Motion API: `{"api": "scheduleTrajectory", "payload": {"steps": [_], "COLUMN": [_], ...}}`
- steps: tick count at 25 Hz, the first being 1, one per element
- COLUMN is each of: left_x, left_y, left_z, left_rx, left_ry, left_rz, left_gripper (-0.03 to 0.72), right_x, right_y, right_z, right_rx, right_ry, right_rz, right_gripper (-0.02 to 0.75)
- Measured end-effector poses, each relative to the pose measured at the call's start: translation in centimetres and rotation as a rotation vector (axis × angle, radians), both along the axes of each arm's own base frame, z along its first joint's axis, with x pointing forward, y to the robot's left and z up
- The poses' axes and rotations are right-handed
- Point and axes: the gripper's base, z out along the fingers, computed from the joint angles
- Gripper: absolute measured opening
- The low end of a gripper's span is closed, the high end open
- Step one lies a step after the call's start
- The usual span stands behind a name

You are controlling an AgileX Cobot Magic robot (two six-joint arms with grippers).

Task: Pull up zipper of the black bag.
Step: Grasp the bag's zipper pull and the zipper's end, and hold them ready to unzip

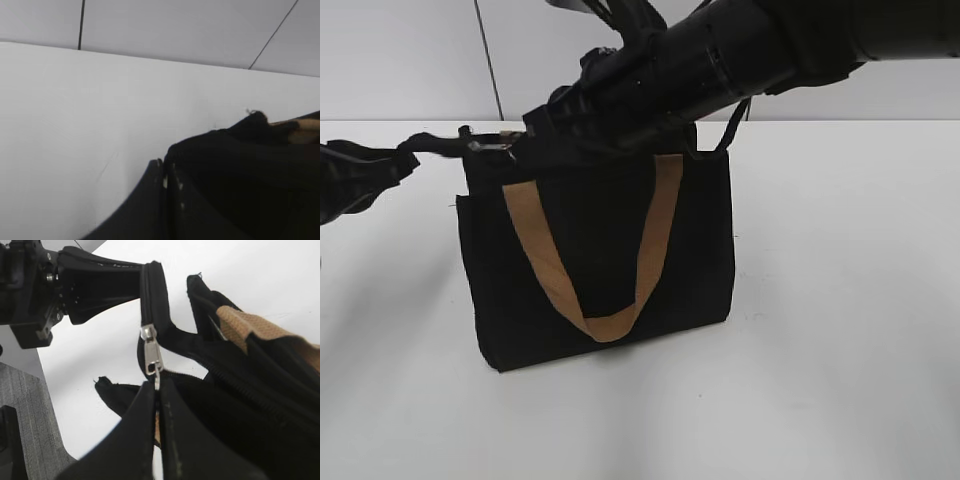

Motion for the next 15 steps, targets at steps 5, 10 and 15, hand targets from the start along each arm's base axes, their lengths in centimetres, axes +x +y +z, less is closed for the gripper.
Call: {"api": "scheduleTrajectory", "payload": {"steps": [5,10,15], "left_x": [-0.5,-1.1,-1.5], "left_y": [0.5,1.1,1.3], "left_z": [0.1,0.6,0.6], "left_rx": [0.047,0.075,0.093], "left_ry": [0.051,0.081,0.106], "left_rz": [0.037,0.080,0.099], "left_gripper": [-0.010,-0.010,-0.010], "right_x": [-0.2,-0.2,0.0], "right_y": [0.0,0.0,-0.4], "right_z": [0.0,-0.1,-0.3], "right_rx": [0.002,-0.009,-0.047], "right_ry": [0.009,0.005,-0.013], "right_rz": [0.015,0.023,0.034], "right_gripper": [-0.001,-0.001,-0.001]}}
